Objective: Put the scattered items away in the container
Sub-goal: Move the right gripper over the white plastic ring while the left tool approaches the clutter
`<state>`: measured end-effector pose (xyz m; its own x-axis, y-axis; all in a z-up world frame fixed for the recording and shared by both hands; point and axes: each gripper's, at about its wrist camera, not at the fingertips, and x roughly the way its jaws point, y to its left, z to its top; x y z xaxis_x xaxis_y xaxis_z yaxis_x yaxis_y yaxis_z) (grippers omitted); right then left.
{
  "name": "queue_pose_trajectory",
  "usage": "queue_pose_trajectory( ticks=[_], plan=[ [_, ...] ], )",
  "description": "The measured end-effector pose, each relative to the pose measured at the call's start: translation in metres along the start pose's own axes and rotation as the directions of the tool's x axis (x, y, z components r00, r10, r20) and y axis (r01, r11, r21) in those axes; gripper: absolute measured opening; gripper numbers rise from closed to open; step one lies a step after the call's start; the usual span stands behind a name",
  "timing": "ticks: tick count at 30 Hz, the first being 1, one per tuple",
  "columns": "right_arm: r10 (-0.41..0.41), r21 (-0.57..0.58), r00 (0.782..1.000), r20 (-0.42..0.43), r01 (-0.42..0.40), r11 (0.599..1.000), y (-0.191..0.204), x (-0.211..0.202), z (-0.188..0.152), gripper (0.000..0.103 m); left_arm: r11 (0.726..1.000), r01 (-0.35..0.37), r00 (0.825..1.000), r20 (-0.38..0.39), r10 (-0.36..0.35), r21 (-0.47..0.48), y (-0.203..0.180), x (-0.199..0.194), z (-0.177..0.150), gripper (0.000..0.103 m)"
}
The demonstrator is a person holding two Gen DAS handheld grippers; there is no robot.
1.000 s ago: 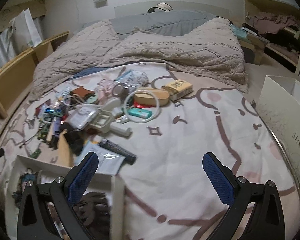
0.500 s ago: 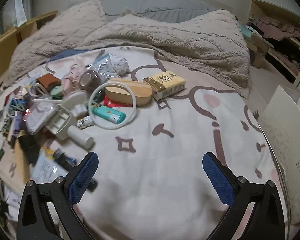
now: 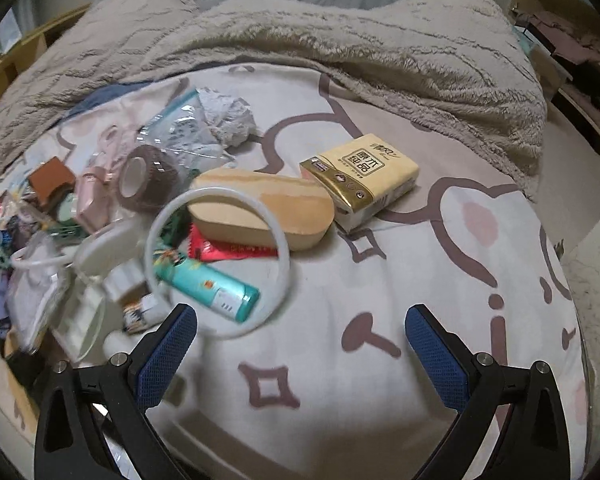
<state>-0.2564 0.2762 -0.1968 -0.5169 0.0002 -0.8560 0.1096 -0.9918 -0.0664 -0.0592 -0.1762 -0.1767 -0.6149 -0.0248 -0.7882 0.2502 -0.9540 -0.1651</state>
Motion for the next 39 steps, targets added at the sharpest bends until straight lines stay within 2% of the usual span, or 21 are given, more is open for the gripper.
queue_pose_trajectory(
  ticks=[3, 7, 9, 23, 30, 39],
  plan=[
    [-0.030, 0.006, 0.999, -0.014, 0.030, 1.000, -0.001, 0.009, 0.003, 0.103, 1.000, -0.009, 1.000, -0.017, 0.010, 0.013, -0.002, 0.007, -0.001, 0.103],
    [-0.012, 0.037, 0.999, -0.039, 0.014, 0.999, -0.007, 0.017, 0.000, 0.103, 0.999, -0.026, 0.999, -0.035, 0.027, 0.026, -0.002, 0.015, -0.003, 0.103],
    [-0.029, 0.023, 0.999, -0.043, 0.029, 0.999, -0.008, 0.020, -0.005, 0.103, 0.999, -0.028, 0.999, -0.042, 0.029, 0.024, -0.001, 0.017, -0.003, 0.103],
    [-0.022, 0.004, 0.997, -0.076, 0.023, 1.000, -0.032, 0.001, -0.037, 0.103, 0.994, -0.083, 0.994, -0.063, 0.088, 0.071, -0.008, 0.027, -0.009, 0.103],
    [0.004, 0.023, 0.998, -0.064, -0.002, 1.000, -0.060, -0.015, -0.068, 0.103, 0.998, -0.042, 0.997, -0.060, 0.045, 0.056, -0.005, 0.019, -0.007, 0.103],
    [0.004, 0.049, 1.000, 0.002, -0.004, 0.999, -0.076, -0.037, -0.109, 0.103, 0.980, 0.027, 0.999, -0.051, -0.017, 0.198, -0.037, 0.015, -0.006, 0.103]
  ],
)
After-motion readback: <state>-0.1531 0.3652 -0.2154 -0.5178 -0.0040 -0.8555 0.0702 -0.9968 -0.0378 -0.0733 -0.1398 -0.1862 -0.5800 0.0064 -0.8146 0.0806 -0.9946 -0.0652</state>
